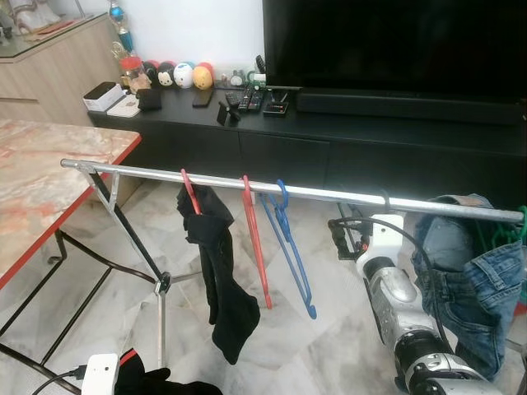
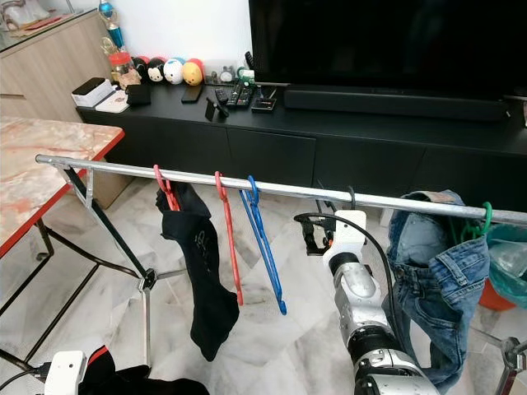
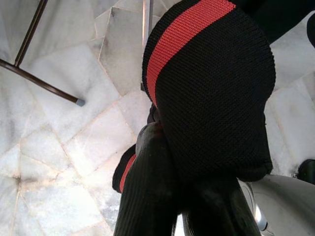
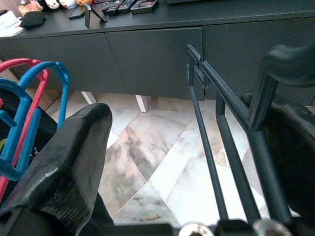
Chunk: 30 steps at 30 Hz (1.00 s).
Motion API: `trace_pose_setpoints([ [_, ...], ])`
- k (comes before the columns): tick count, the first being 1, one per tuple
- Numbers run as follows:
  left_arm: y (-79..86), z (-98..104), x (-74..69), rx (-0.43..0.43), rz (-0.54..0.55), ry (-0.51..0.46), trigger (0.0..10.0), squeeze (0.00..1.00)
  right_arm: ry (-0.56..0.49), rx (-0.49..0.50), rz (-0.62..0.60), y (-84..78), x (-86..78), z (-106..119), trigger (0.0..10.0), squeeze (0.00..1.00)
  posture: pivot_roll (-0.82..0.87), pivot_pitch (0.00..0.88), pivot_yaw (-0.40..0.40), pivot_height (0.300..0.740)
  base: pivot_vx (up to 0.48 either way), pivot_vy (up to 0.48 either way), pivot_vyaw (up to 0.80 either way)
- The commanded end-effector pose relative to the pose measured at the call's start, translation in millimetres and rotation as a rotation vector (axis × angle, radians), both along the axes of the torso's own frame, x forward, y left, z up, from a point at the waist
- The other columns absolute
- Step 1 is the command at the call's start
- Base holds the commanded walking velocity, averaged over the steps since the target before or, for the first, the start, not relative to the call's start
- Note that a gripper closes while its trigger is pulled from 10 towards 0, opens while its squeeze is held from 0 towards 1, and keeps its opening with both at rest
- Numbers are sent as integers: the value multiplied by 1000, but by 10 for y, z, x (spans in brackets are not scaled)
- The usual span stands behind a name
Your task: Hang hanger
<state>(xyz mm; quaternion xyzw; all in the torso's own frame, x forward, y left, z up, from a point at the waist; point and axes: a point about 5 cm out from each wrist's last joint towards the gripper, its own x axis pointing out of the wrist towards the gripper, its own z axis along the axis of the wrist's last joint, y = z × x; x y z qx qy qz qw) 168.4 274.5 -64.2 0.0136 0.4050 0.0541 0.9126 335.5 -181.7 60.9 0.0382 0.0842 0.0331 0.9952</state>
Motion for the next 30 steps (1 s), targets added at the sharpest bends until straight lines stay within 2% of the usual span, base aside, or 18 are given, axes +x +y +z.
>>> trace_pose_setpoints([
  [1,40,-20,-68,9,13,24,10000,0,-19,8,-4,8,36,47,1569,0,112,1,103,740,0,0,0],
  [2,40,-19,-68,9,12,24,10000,0,-21,9,-7,3,38,49,0,0,112,1,103,740,0,0,0],
  [15,111,3,-82,14,14,26,10000,0,-18,9,-25,-13,34,27,0,0,112,0,102,740,0,0,0],
  [30,248,22,-214,16,16,26,10000,0,-13,-1,-31,-25,17,2,0,0,113,3,104,740,0,0,0],
])
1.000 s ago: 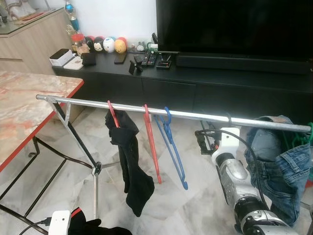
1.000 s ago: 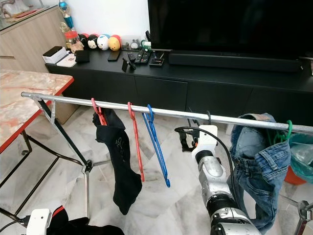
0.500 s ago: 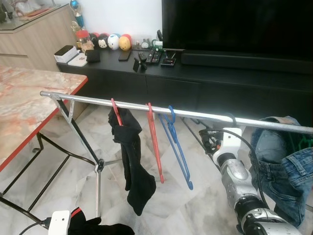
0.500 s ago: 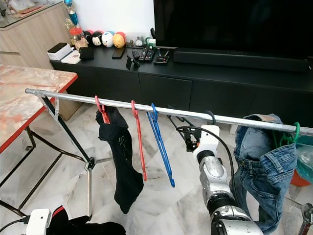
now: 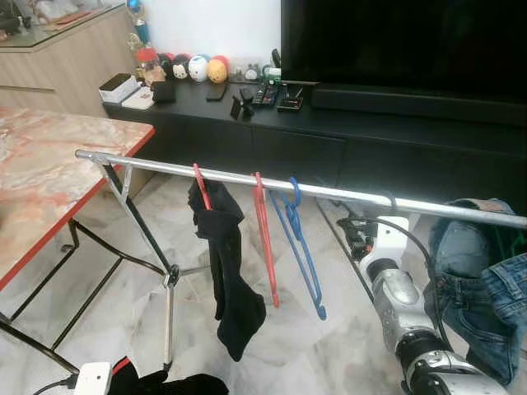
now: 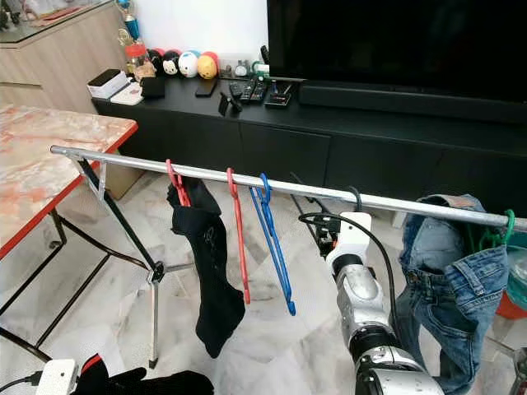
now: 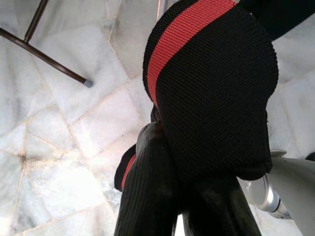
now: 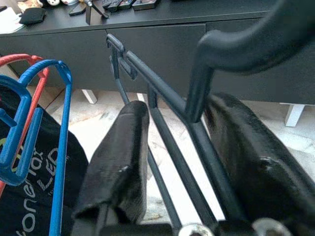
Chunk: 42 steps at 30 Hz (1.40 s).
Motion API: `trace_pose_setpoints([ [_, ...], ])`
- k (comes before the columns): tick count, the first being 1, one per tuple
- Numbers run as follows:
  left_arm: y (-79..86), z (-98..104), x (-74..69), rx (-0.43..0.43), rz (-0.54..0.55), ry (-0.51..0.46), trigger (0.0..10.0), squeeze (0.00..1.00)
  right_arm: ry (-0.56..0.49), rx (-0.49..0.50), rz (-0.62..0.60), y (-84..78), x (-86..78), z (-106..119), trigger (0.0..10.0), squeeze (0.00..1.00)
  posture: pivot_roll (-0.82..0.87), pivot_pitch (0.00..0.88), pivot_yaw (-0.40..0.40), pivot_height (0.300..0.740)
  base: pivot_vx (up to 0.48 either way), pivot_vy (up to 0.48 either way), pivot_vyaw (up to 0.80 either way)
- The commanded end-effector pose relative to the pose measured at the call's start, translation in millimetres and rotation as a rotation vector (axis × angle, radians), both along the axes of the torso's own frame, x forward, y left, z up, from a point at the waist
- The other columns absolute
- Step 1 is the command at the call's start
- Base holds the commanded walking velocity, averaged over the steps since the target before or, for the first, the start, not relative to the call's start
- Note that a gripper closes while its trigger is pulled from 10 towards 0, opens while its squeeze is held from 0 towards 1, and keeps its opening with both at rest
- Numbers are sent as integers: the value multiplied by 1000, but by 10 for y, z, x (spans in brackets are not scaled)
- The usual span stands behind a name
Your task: Hang hanger
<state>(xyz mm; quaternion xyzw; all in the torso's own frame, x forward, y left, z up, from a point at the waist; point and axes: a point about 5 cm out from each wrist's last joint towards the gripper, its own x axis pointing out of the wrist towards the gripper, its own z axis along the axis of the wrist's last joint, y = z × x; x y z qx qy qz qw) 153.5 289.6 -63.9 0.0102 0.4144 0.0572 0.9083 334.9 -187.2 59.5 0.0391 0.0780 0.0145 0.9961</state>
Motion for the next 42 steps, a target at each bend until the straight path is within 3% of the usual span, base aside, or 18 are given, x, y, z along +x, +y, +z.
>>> trace_pose_setpoints([
  [1,105,21,-71,21,7,6,10000,0,-3,-1,8,31,22,16,0,0,113,3,104,740,0,0,0],
  [9,96,7,-96,23,5,13,10000,0,3,-3,-2,30,13,-1,0,0,118,9,105,740,0,0,0],
  [16,-131,-77,-54,9,-15,21,10000,0,0,-7,-18,15,11,1,0,0,118,9,105,740,0,0,0],
  [21,-176,-90,-45,6,-22,20,10000,0,-7,-8,-32,-8,12,10,0,0,118,9,105,740,0,0,0],
  [25,-225,-86,22,5,-26,18,10000,0,-111,5,-97,-69,53,163,0,0,117,10,105,740,0,0,0],
  [26,-225,-82,35,5,-26,18,10000,0,-128,6,-114,-82,53,183,6941,0,115,11,104,740,0,0,0],
  [27,-224,-80,41,5,-25,18,10000,0,-139,8,-126,-90,50,195,9608,0,115,11,104,740,0,0,0],
  [28,-223,-77,48,6,-24,18,10000,0,-162,16,-139,-95,42,213,10000,0,115,11,104,740,0,0,0],
  [32,-216,-68,70,7,-24,21,10000,0,-253,41,-162,-64,-25,270,10000,0,114,14,105,740,0,0,0],
  [36,-209,-64,77,7,-24,22,10000,0,-253,24,-160,-36,-73,240,10000,0,114,14,105,740,0,0,0],
  [42,-217,-73,67,7,-24,28,10000,0,-239,-21,-118,62,-296,71,10000,0,105,12,103,740,0,0,0],
])
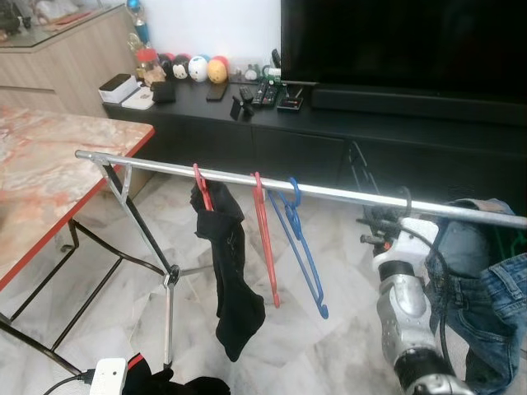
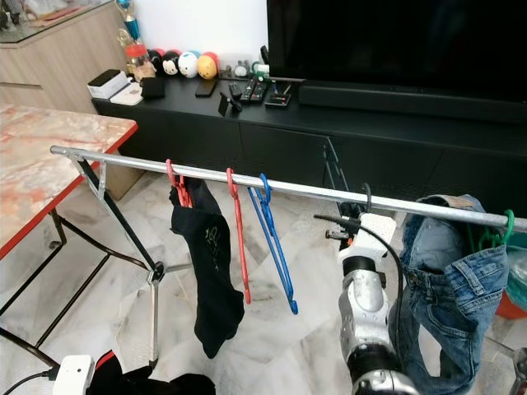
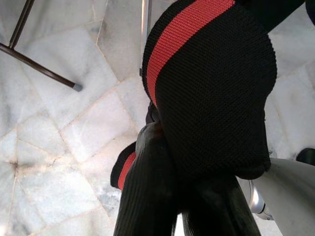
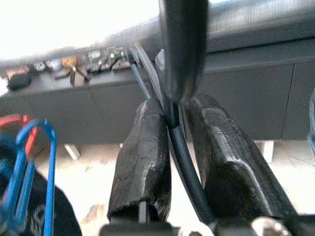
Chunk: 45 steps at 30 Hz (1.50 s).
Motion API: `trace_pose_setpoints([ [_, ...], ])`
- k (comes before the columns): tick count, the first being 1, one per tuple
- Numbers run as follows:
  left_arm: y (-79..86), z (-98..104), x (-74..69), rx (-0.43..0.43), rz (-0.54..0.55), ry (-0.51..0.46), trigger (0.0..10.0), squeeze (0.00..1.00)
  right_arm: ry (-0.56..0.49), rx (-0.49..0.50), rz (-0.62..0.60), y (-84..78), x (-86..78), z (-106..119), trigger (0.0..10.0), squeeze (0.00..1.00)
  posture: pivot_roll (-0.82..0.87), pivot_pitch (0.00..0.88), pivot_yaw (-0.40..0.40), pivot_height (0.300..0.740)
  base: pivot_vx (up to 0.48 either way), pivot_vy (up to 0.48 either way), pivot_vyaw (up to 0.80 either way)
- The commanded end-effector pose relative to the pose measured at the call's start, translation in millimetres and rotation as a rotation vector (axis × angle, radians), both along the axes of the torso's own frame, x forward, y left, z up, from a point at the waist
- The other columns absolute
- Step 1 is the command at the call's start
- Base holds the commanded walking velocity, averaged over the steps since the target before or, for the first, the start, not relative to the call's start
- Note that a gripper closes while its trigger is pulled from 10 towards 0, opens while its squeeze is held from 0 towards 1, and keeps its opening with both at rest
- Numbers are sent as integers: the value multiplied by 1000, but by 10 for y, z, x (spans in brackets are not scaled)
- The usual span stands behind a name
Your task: Hang hanger
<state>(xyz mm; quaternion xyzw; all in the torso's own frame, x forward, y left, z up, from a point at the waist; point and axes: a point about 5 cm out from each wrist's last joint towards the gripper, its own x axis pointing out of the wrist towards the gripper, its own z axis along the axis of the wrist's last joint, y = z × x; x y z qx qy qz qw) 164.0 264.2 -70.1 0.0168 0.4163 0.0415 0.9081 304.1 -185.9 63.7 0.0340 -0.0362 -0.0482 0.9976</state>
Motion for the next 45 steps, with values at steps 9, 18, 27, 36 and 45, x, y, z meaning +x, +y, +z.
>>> trace_pose_setpoints([
  [9,3,-37,-71,3,7,36,10000,0,-2,-21,16,97,-298,-74,10000,0,93,8,95,740,0,0,0],
  [18,-9,-52,-92,2,8,46,10000,0,163,-15,-132,3,-581,-419,10000,0,94,7,93,740,0,0,0],
  [27,-12,-49,-79,2,5,48,10000,0,184,-18,-169,11,-609,-430,10000,0,90,3,94,740,0,0,0],
  [36,-5,-47,-79,4,1,50,10000,0,230,-84,-472,-260,-709,-398,10000,0,92,0,99,740,0,0,0],
  [45,9,-39,-71,7,-4,49,10000,0,252,-116,-569,-261,-725,-389,10000,0,93,0,104,740,0,0,0],
])
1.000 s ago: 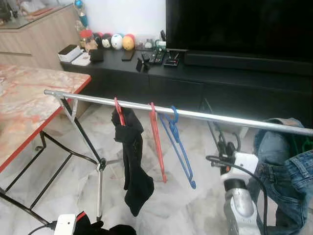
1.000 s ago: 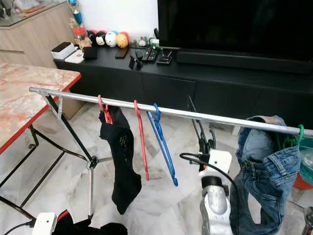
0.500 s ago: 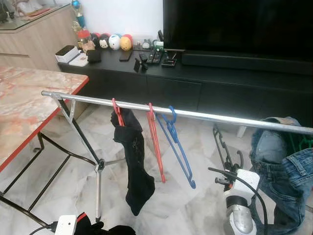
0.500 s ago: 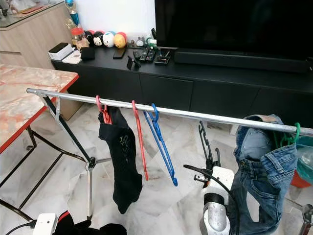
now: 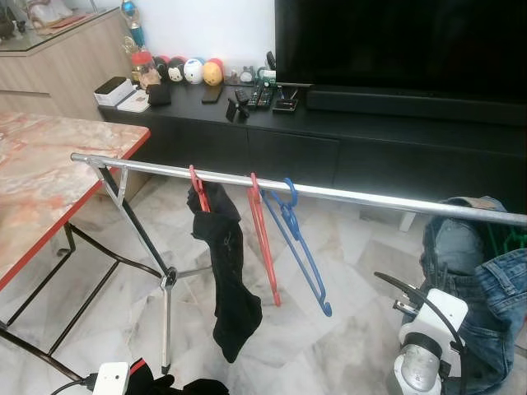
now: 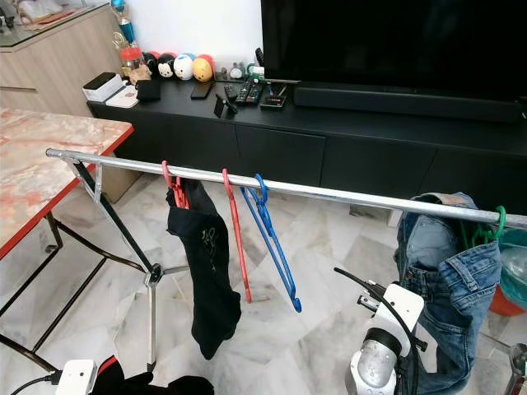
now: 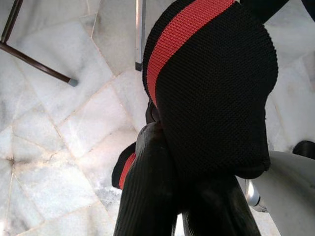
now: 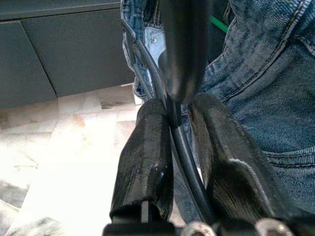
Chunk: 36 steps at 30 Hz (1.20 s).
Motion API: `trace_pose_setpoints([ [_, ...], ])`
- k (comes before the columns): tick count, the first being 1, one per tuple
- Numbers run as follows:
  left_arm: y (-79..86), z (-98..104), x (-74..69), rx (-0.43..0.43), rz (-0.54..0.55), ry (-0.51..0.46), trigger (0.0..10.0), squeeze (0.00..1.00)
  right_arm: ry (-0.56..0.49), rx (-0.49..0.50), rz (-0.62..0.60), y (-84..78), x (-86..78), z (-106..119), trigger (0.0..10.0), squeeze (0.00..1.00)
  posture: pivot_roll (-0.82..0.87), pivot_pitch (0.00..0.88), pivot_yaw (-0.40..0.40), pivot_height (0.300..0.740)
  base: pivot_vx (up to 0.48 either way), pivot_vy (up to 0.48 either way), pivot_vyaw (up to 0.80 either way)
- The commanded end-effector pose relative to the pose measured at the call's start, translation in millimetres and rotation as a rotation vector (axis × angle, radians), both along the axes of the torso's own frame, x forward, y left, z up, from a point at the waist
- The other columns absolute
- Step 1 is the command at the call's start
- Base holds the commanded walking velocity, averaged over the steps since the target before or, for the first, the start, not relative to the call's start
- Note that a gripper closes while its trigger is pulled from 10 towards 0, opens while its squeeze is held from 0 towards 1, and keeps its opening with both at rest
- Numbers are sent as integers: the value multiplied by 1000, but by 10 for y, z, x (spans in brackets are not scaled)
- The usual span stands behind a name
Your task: Hang hanger
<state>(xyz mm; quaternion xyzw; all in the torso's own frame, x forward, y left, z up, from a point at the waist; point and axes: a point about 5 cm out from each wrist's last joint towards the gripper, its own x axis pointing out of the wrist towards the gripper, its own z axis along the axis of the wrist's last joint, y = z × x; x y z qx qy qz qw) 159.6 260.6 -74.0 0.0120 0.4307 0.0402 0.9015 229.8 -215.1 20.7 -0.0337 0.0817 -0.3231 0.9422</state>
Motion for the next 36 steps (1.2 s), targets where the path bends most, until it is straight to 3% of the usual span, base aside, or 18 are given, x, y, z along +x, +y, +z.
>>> trace_pose_setpoints([
  [1,44,-1,-28,18,-8,19,10000,0,-6,-14,-5,42,22,44,10000,0,94,0,103,740,0,0,0],
  [13,38,-4,-32,16,-11,20,10000,0,-16,25,33,108,58,41,10000,0,95,0,105,740,0,0,0],
  [18,30,-12,-40,19,-17,28,10000,0,-59,77,126,191,146,79,10000,0,93,0,106,740,0,0,0],
  [21,22,-13,-38,18,-22,28,10000,0,-142,69,262,271,269,240,10000,0,87,1,109,740,0,0,0],
  [36,8,-12,-25,24,-38,29,10000,0,-211,49,245,86,567,475,10000,0,86,6,116,740,0,0,0],
])
